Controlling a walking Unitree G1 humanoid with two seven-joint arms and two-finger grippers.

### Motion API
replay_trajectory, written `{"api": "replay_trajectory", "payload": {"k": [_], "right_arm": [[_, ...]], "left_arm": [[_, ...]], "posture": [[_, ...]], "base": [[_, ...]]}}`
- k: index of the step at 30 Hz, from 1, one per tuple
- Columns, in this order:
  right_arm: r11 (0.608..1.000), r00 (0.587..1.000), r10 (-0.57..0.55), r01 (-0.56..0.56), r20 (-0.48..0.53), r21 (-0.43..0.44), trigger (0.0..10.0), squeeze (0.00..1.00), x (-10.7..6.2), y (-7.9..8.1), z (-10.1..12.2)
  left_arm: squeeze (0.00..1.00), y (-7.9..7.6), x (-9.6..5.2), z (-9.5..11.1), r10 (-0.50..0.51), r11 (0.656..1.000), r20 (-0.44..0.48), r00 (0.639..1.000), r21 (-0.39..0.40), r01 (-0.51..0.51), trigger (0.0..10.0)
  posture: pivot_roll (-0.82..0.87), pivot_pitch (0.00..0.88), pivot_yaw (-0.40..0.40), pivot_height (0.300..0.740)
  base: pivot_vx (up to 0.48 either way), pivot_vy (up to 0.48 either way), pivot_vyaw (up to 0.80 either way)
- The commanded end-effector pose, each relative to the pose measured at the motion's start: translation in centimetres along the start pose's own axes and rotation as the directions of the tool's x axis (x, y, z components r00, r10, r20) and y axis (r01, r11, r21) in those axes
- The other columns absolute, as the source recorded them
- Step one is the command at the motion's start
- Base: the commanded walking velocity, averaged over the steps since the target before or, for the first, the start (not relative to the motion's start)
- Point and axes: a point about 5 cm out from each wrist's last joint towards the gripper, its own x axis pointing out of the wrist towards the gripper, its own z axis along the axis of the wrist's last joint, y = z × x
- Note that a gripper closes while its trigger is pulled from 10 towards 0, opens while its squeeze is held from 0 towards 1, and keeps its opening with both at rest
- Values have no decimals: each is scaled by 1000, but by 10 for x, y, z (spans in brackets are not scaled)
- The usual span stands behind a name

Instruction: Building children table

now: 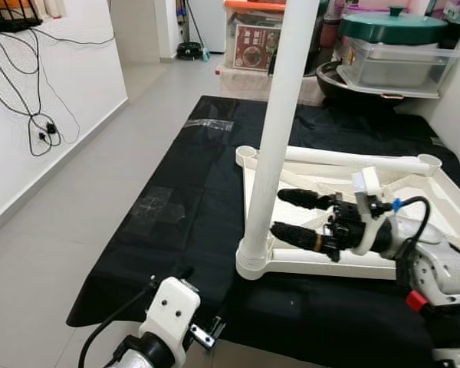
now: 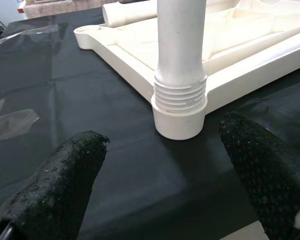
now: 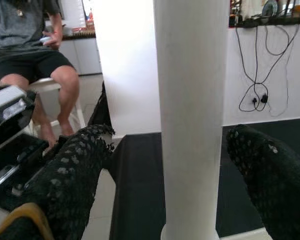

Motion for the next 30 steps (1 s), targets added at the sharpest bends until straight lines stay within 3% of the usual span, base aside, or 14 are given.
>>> {"api": "replay_trajectory", "payload": {"k": [1, 12, 13, 14, 20, 21, 22, 30], "right_arm": [[1000, 1000, 9, -9, 1, 4, 10000, 0, 4, 4, 1], [1000, 1000, 16, -16, 26, 7, 10000, 0, 24, 11, 4], [1000, 999, 21, -22, 30, 12, 10000, 651, 26, 12, 3], [1000, 999, 24, -24, 36, 18, 10000, 1000, 29, 13, 3], [1000, 999, 25, -25, 34, 17, 10000, 1000, 32, 16, 1], [999, 999, 27, -28, 31, 19, 10000, 302, 32, 16, 1], [1000, 999, 23, -23, 31, 17, 10000, 0, 33, 17, 1], [1000, 999, -5, 6, 49, -7, 10000, 0, 44, 17, 4]], "left_arm": [[0, -1, -1, -2, -13, 1000, -6, 1000, -1, 13, 10000], [0, -2, 0, -1, -16, 1000, -1, 1000, 3, 16, 10000], [0, -2, -1, -1, -17, 1000, -2, 1000, 4, 17, 10000], [0, -2, -1, -1, -17, 1000, -2, 1000, 4, 17, 10000], [0, -2, -1, -1, -16, 1000, -3, 1000, 5, 16, 10000], [0, -2, -1, -1, -15, 1000, -2, 1000, 4, 15, 10000], [0, -2, -1, -1, -16, 1000, -3, 1000, 5, 16, 10000], [0, -2, -1, -2, -17, 1000, -5, 1000, 6, 17, 10000]], "posture": [[125, 87, -43, 740], [128, 95, -45, 740], [129, 96, -42, 740], [128, 94, -45, 740], [130, 95, -46, 740], [131, 96, -45, 740], [132, 95, -46, 740], [130, 96, -47, 740]], "base": [[0, 0, 0], [0, 0, 0], [0, 0, 0], [0, 0, 0], [0, 0, 0], [0, 0, 0], [0, 0, 0], [0, 0, 0]]}}
